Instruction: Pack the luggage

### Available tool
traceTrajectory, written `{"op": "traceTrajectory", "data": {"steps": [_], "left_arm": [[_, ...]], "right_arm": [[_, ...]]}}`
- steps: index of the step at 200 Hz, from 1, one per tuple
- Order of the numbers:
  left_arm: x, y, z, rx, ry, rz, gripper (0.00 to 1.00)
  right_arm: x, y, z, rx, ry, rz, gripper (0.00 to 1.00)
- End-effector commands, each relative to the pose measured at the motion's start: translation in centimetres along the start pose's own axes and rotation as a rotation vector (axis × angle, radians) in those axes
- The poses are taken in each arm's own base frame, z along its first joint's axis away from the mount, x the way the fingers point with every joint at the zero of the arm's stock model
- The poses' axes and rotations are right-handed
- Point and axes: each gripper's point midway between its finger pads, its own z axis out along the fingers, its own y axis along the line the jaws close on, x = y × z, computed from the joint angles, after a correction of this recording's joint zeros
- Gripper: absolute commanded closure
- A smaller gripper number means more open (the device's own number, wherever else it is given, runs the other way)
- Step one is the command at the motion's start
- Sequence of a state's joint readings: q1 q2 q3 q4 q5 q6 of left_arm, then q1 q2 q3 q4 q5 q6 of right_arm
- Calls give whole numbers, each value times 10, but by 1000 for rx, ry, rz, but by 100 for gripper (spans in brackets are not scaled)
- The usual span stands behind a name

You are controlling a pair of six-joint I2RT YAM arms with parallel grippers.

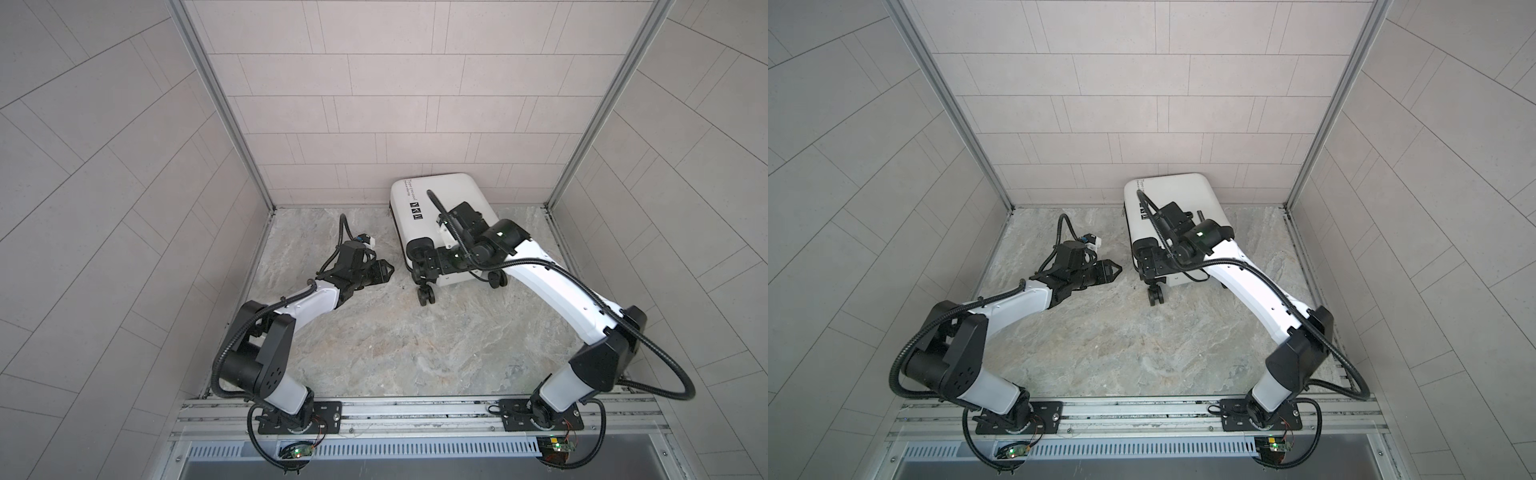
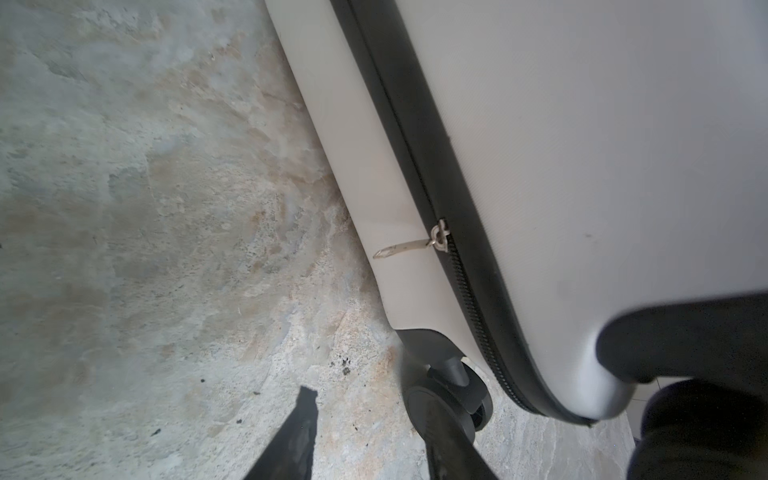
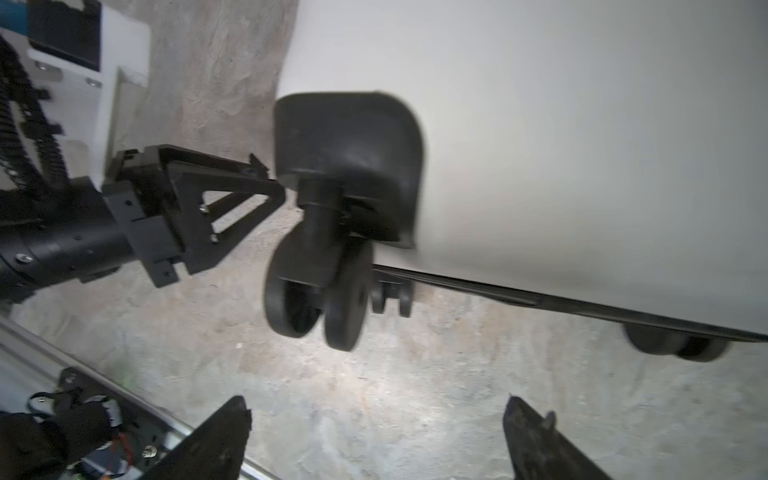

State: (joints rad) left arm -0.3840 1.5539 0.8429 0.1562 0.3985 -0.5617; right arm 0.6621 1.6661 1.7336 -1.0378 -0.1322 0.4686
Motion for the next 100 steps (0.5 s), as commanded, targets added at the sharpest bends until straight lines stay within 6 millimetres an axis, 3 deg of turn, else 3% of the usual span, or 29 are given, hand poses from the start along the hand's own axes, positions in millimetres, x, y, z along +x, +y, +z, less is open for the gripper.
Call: {"op": "traceTrajectory", "data": {"steps": [1, 47, 69, 100], "left_arm": [[-1, 5, -1, -17, -13, -24, 52], [3, 19, -7, -46, -19, -51, 52], [-2, 23, -11, -50, -40, -57, 52], [-12, 21, -13, -43, -68, -29, 48]], "right_arm": [[-2, 10, 17, 50, 31, -6, 1], [-1, 7, 58, 162, 95, -23, 5], [-7, 3, 62, 198, 90, -41, 19], [-24, -1, 45, 246, 49, -90, 51]]}}
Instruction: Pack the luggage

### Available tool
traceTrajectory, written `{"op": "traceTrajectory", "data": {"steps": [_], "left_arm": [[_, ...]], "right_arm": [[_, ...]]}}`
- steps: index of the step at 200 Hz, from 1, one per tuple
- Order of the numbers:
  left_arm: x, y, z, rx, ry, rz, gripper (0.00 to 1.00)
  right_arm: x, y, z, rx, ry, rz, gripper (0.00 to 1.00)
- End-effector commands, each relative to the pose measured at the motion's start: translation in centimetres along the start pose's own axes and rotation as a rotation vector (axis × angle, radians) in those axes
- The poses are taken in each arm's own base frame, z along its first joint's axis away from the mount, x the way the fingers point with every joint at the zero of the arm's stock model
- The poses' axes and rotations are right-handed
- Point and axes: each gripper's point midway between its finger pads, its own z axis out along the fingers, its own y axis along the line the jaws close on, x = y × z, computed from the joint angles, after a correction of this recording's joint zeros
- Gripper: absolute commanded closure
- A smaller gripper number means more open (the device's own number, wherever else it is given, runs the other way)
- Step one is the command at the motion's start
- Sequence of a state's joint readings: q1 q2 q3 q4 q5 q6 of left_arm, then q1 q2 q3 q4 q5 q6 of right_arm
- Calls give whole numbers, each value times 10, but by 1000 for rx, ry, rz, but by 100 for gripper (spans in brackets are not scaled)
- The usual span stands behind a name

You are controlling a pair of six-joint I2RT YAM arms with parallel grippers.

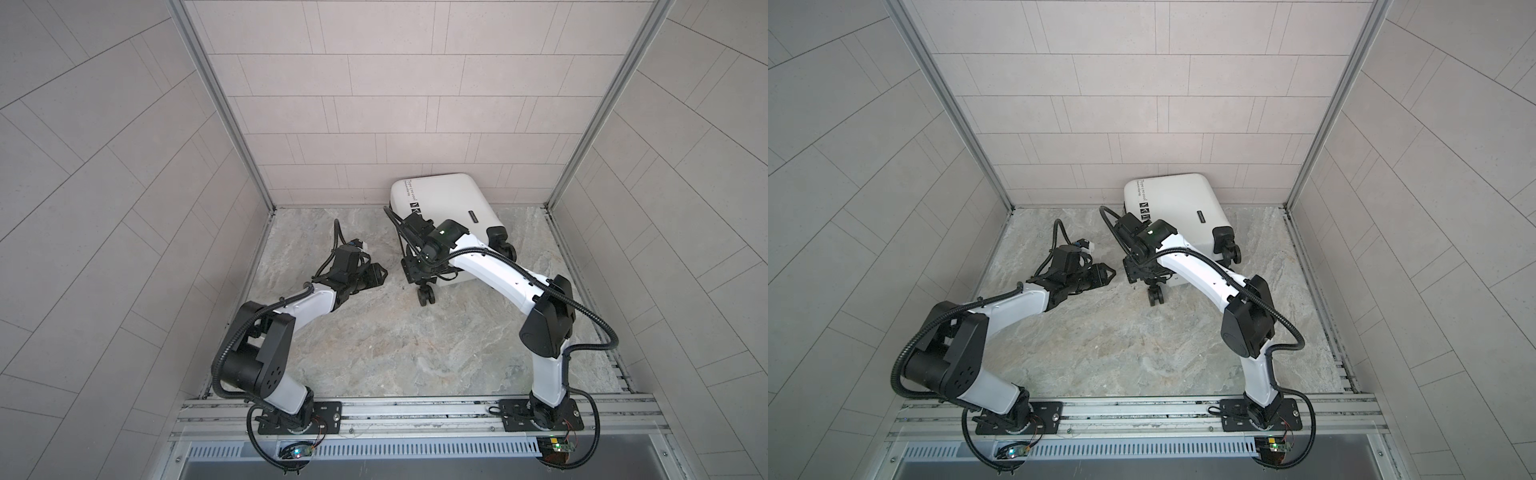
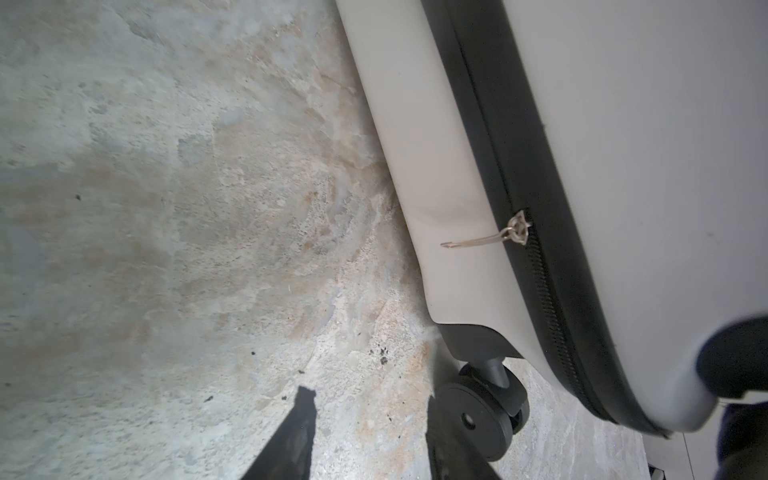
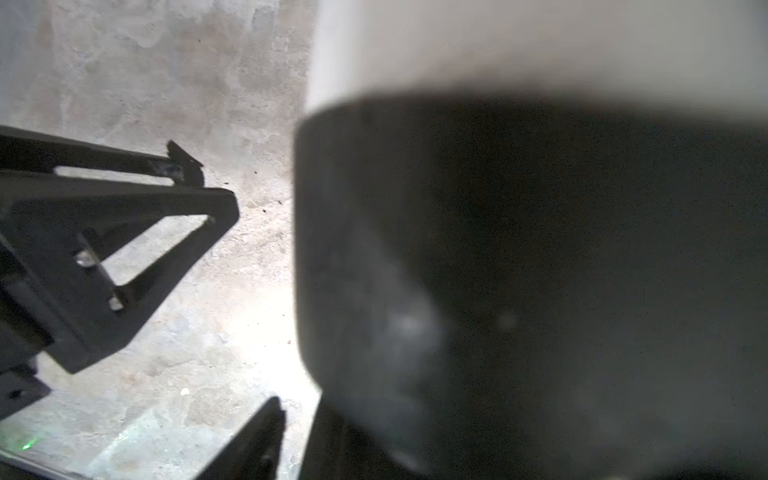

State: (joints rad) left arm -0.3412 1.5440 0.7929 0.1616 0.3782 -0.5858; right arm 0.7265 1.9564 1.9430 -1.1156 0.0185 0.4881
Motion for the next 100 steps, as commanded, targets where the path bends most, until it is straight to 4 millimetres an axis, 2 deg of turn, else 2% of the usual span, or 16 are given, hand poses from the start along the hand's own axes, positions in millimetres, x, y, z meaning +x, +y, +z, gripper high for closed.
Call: {"op": "traceTrajectory", "data": {"steps": [1, 18, 32, 64, 100], "left_arm": [[-17, -7, -9, 18, -61, 30, 48], [-22, -11, -8, 33, -71, 53, 48], [-25, -14, -5, 48, -77, 68, 48], [-34, -23, -1, 93, -113, 111, 45], [-45, -40, 3, 177, -184, 223, 47]], "right_arm": [[-11, -12, -23, 76, -50, -36, 52], [-18, -17, -32, 97, -68, -53, 65], [-21, -17, -36, 103, -66, -69, 70], [-30, -14, -41, 106, -72, -96, 72], [-28, -19, -33, 134, -46, -124, 74]]}}
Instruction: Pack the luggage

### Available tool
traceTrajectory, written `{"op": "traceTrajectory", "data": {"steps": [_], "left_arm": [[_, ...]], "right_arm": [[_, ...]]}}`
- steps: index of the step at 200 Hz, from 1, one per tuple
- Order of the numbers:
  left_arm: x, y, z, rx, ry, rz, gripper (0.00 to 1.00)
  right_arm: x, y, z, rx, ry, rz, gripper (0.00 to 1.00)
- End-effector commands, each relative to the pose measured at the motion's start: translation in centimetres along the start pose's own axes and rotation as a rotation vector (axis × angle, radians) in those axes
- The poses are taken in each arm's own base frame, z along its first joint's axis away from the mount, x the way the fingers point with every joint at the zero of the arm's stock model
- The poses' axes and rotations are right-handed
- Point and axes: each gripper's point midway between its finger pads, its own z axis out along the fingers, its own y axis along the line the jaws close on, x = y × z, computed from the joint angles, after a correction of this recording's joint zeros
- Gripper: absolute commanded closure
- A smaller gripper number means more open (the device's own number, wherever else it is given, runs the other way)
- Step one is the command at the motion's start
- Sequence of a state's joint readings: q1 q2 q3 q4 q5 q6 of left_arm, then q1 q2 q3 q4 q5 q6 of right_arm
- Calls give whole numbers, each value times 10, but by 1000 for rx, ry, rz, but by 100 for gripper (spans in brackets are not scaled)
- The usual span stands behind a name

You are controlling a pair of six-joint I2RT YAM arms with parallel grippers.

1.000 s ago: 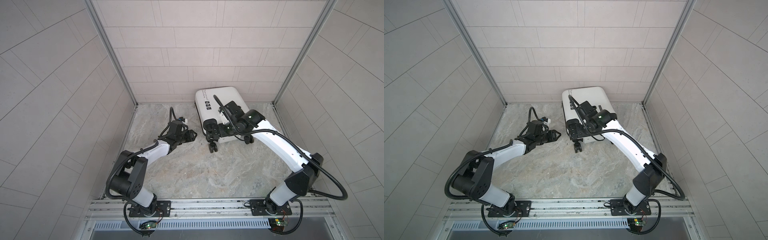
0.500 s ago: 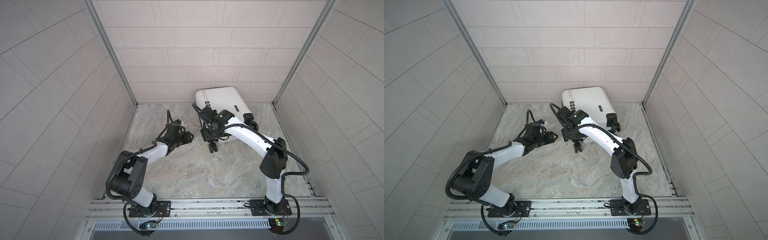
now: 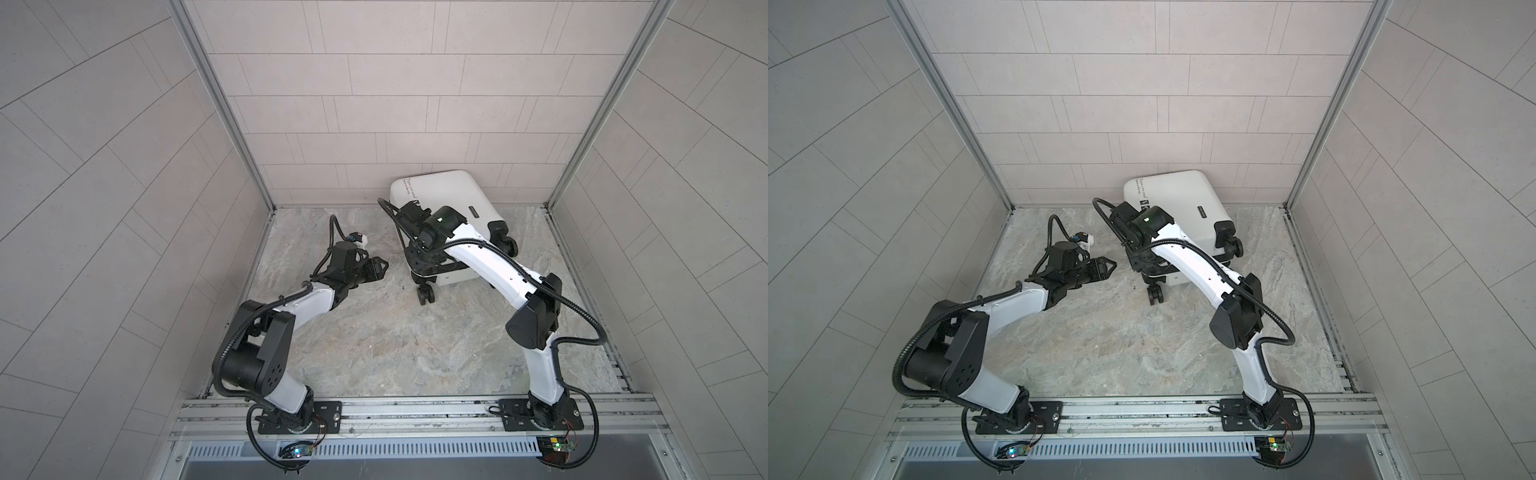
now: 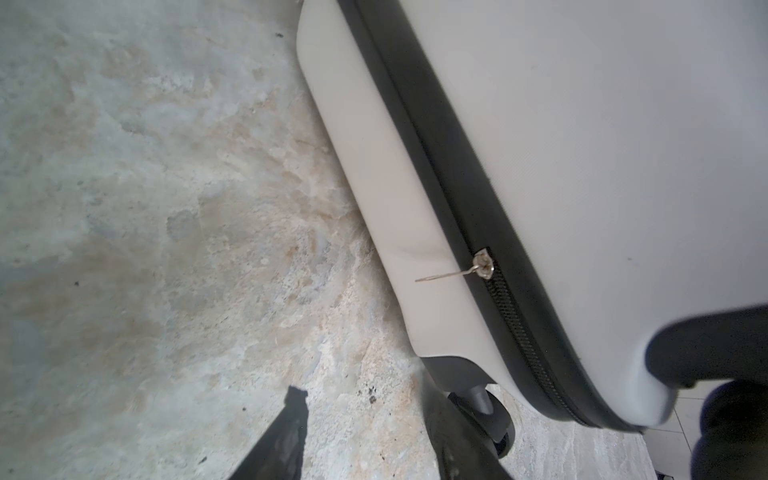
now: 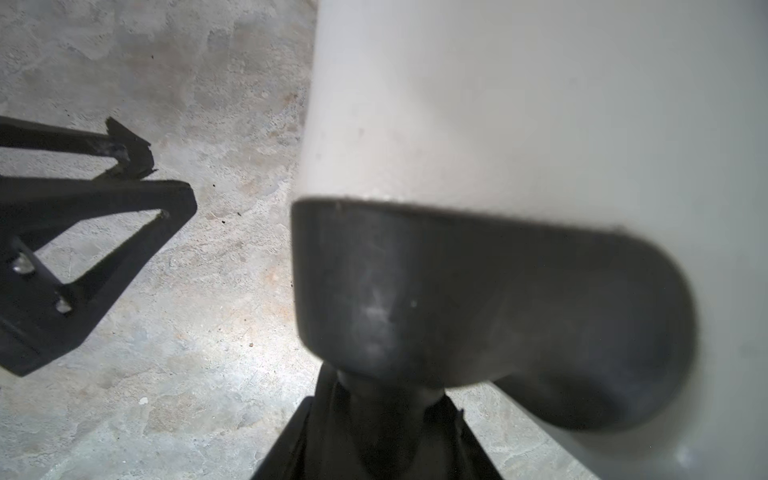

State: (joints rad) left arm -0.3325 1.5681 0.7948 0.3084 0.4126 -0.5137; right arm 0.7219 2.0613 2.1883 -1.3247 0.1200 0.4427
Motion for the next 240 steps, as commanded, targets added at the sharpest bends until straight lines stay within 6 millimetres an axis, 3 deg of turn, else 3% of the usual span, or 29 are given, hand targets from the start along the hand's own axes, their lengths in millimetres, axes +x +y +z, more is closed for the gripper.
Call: {"op": "traceTrajectory", "data": {"steps": [1, 43, 95, 121, 138, 170, 240], "left_arm": [[-24, -21, 4, 91, -95, 120, 47], [-24, -32, 25, 144, -94, 257, 47], [-11, -30, 53, 218, -72, 268, 46], [-7, -27, 62, 239, -78, 272, 58], [-5, -27, 67, 256, -75, 272, 60], [-3, -29, 74, 289, -67, 288, 67], [-9, -36, 79, 299, -38, 391, 67]], "right_arm": [[-14, -3, -17, 15, -73, -66, 74], [-11, 7, -9, -62, -77, -85, 75], [-14, 6, -6, -147, -83, -35, 76], [-13, 6, -4, -153, -71, -36, 76], [-12, 5, -2, -144, -58, -39, 76], [-11, -2, 2, -139, -41, -21, 76], [-13, -7, 7, -143, -26, -2, 77]]}}
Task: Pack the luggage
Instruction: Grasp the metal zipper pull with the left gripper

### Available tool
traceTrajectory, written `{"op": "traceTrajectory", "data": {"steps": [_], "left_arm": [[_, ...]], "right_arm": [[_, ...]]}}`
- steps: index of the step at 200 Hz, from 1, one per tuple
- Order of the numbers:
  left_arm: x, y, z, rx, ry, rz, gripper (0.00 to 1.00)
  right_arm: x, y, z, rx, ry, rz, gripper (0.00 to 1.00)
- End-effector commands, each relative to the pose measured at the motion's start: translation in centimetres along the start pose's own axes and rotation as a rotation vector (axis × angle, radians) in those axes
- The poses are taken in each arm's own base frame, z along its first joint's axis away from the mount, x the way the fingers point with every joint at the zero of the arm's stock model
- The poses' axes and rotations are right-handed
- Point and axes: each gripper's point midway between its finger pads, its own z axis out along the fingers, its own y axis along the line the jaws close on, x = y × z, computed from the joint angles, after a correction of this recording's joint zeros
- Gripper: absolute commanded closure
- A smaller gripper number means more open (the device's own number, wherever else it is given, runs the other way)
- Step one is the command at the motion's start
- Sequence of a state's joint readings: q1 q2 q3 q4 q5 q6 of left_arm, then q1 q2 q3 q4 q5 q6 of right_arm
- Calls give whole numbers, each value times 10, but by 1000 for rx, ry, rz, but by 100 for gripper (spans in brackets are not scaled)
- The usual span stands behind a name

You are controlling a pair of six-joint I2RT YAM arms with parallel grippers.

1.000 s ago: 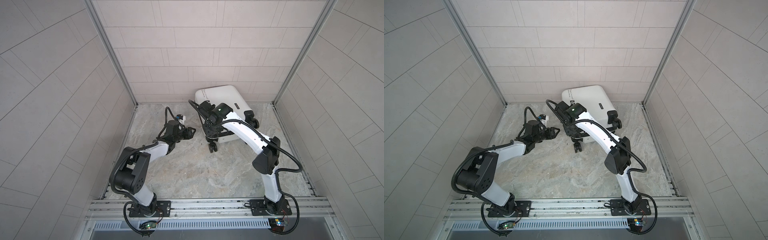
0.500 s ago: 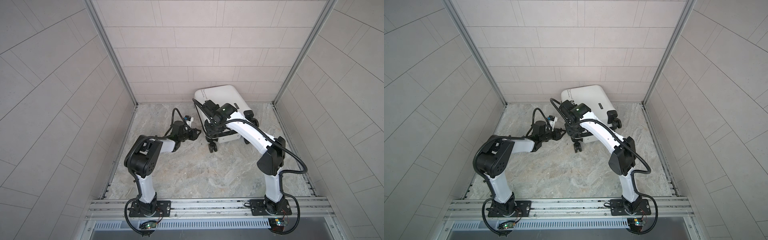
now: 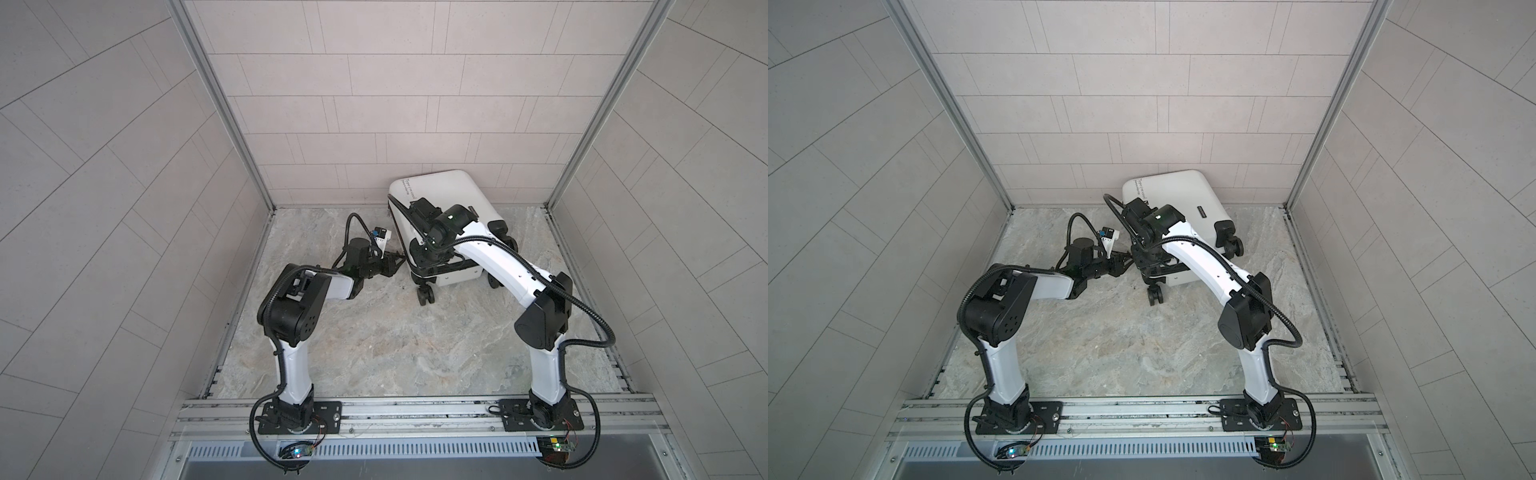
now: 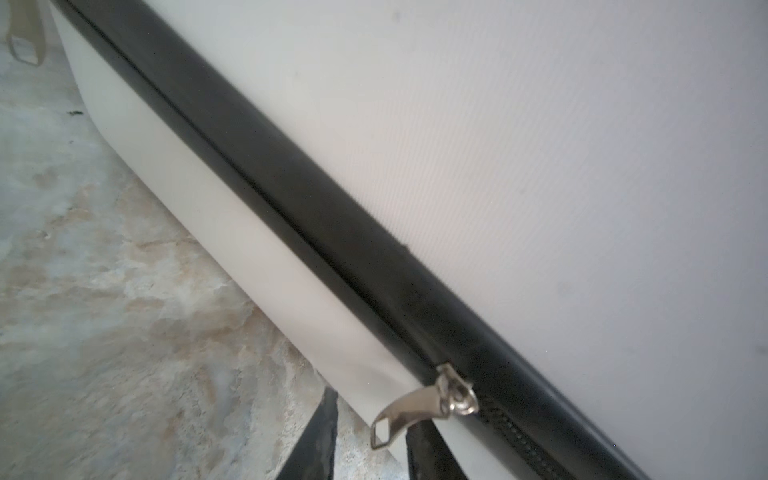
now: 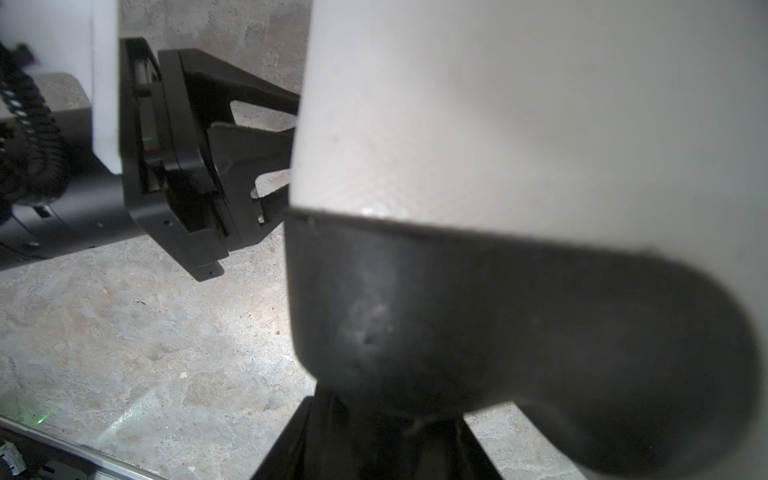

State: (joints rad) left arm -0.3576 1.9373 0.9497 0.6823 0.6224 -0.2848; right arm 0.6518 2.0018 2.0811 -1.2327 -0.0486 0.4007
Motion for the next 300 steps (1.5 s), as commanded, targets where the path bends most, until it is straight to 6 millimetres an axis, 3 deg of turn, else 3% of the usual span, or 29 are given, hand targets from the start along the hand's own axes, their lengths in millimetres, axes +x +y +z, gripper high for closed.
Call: {"op": "traceTrajectory", "data": {"steps": [1, 58, 101, 136, 260, 300], "left_arm": [[-7, -7, 4, 32, 10, 84, 67], [-14, -10, 10, 52, 16, 107, 71], [-28, -19, 11, 88, -13, 103, 86], [-26, -26, 5, 109, 6, 96, 100], [6, -42, -29, 96, 74, 102, 100], [5, -46, -34, 94, 71, 107, 100]], "right_arm": [[-15, -4, 0, 7, -41, -36, 76], [-15, -3, 2, 6, -31, -39, 78], [-18, -4, -1, 4, -38, -31, 80], [-25, -4, -7, -7, -61, -14, 82], [-35, -20, -30, -24, -114, 20, 92], [-29, -29, -40, 21, -109, -18, 95]]}}
